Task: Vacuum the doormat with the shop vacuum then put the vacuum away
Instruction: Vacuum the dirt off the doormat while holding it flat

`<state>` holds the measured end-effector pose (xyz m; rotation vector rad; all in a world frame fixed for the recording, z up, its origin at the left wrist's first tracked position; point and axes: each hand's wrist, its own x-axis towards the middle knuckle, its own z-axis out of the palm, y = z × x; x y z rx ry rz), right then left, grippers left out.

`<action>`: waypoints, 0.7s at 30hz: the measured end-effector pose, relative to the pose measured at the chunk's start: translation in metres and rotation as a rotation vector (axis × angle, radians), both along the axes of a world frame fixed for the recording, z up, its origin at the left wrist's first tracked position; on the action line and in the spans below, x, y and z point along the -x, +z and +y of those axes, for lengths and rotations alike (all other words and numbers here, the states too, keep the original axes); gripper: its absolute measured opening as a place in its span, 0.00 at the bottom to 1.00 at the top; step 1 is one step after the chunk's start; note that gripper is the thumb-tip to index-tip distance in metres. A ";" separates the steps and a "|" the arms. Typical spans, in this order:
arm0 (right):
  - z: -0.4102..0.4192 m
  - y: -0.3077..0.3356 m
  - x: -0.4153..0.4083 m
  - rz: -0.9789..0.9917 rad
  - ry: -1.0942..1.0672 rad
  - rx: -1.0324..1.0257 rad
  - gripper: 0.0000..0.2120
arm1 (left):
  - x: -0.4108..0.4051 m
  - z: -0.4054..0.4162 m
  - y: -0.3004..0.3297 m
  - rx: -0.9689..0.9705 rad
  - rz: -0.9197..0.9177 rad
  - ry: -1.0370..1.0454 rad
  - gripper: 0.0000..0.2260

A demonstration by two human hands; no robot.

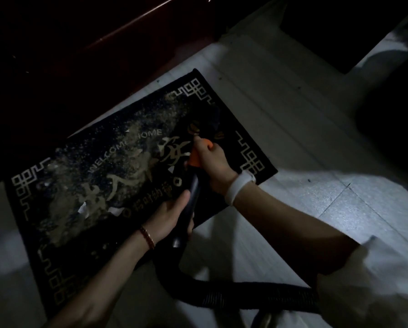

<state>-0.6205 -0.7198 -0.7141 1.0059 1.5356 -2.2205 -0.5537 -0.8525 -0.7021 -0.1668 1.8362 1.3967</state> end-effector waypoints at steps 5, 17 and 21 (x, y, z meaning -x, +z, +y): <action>0.017 0.005 -0.002 0.092 -0.080 -0.001 0.15 | 0.010 0.009 -0.007 -0.049 0.022 -0.068 0.29; 0.013 0.006 -0.040 0.095 -0.135 0.069 0.20 | -0.015 -0.002 -0.013 -0.019 0.029 -0.192 0.37; 0.009 0.013 -0.030 0.074 -0.126 0.119 0.15 | -0.011 -0.002 -0.010 -0.006 0.027 -0.107 0.31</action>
